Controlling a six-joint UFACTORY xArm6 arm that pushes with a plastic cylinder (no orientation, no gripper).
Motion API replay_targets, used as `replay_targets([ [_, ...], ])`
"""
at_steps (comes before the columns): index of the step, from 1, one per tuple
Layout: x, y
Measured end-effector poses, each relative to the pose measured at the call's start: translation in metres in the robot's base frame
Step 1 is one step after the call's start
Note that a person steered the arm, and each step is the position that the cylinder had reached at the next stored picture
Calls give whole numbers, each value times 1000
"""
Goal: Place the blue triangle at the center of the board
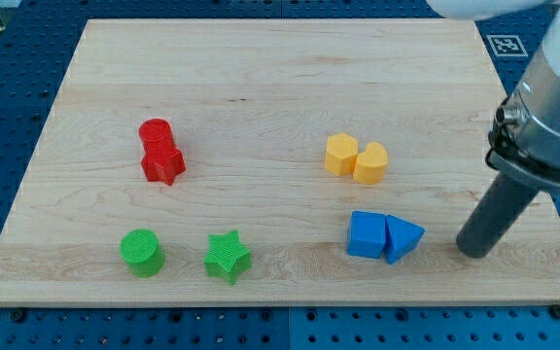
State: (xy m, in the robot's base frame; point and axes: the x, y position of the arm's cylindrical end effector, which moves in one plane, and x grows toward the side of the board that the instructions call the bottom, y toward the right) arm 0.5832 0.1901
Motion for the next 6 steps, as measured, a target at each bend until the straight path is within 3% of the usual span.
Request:
replay_targets([
  [1, 32, -7],
  [2, 34, -14],
  [6, -20, -59],
])
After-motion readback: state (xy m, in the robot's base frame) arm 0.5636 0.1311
